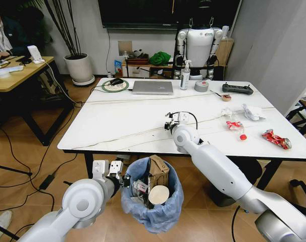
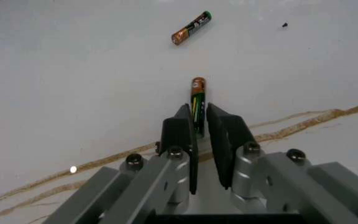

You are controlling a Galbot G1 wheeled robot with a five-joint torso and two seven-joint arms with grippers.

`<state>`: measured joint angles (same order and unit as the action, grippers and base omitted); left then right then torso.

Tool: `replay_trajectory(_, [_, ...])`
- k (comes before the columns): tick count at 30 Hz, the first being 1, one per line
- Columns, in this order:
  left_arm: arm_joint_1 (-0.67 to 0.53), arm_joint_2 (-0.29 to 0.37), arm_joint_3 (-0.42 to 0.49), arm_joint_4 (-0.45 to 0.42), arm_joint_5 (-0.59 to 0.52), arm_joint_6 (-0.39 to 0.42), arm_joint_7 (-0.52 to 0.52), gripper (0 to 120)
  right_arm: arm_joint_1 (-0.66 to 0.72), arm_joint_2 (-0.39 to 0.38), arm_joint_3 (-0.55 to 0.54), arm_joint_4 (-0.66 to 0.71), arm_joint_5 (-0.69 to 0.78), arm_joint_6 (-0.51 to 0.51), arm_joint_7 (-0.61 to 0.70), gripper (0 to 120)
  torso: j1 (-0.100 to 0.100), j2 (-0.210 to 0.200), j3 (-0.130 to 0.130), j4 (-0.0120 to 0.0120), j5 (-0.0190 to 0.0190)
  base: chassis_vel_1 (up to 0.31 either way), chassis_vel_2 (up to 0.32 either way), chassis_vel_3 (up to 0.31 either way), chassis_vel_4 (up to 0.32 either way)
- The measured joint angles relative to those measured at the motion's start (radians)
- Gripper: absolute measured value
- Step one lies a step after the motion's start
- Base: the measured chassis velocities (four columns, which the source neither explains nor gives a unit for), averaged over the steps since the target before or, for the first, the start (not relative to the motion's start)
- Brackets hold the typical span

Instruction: Pick up the trash bin and place the trash from the table into it.

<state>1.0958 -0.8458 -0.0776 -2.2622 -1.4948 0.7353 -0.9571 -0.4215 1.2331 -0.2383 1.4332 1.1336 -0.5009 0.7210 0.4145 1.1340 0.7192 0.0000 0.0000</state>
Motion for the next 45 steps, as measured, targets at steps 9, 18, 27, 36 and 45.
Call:
replay_trajectory(9, [-0.002, -0.002, 0.001, 0.003, -0.001, 0.000, 0.001, 0, -0.008, -0.016, 0.006, 0.025, -0.010, 0.021, -0.008, 0, 0.000, 0.000, 0.000, 0.0001, 0.0002, 0.000, 0.000, 0.000, 0.000])
replay_trajectory(18, [-0.012, -0.020, 0.001, 0.022, 0.000, 0.000, 0.002, 0, -0.087, -0.203, 0.018, 0.322, 0.007, 0.044, -0.118, 0, 0.000, 0.000, 0.000, -0.0003, 0.0002, 0.000, 0.000, 0.000, 0.000])
replay_trajectory(27, [-0.034, -0.029, 0.000, 0.053, -0.007, 0.000, 0.002, 0, -0.227, -0.337, 0.070, 0.536, -0.029, 0.134, -0.476, 0, 0.000, 0.000, 0.000, 0.0001, 0.0000, 0.000, 0.000, 0.000, 0.000])
replay_trajectory(36, [-0.050, -0.035, -0.002, 0.071, -0.031, 0.000, -0.004, 0, -0.369, -0.459, 0.137, 0.704, -0.095, 0.146, -0.692, 0, 0.000, 0.000, 0.000, -0.0001, 0.0001, 0.000, 0.000, 0.000, 0.000])
replay_trajectory(45, [-0.052, -0.043, -0.009, 0.071, -0.051, 0.000, -0.020, 0, -0.414, -0.530, 0.132, 0.745, -0.217, 0.165, -0.907, 0, 0.000, 0.000, 0.000, 0.0000, 0.0001, 0.000, 0.000, 0.000, 0.000])
